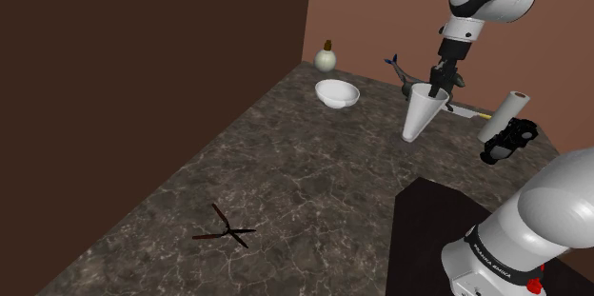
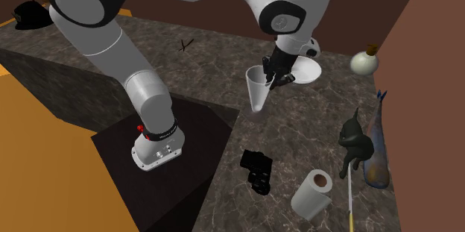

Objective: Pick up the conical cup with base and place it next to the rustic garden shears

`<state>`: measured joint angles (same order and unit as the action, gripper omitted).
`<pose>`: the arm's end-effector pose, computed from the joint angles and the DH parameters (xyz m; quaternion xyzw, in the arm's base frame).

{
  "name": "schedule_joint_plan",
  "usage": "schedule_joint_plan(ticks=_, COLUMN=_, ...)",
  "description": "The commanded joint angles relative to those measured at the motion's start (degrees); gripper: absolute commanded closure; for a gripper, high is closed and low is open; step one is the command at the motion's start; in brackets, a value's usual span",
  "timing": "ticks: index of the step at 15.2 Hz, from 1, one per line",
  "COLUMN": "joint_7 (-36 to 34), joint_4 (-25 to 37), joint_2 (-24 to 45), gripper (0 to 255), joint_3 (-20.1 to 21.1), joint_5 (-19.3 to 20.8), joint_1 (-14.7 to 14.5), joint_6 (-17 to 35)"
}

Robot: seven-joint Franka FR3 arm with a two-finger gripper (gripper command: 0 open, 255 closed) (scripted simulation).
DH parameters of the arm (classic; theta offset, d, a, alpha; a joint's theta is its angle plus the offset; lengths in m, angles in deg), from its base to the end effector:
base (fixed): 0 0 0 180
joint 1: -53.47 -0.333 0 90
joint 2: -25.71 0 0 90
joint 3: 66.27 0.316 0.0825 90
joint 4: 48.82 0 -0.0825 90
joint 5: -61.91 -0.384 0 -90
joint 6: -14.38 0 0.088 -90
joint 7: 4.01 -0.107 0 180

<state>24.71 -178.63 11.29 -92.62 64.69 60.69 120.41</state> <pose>0.3745 -0.2602 0.4371 -0.9949 0.0218 0.0637 0.0758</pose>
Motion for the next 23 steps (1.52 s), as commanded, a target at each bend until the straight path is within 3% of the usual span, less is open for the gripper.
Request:
schedule_joint_plan(ticks=1, joint_7=-0.2, joint_4=1.0, joint_2=-0.5, gripper=255, joint_3=0.2, joint_5=0.1, joint_1=0.0, joint_6=-1.5)
schedule_joint_plan(ticks=23, joint_7=-1.4, joint_4=16.4, joint_2=-2.4, gripper=255, joint_3=1.6, joint_5=0.1, joint_1=-0.4, joint_6=-18.5)
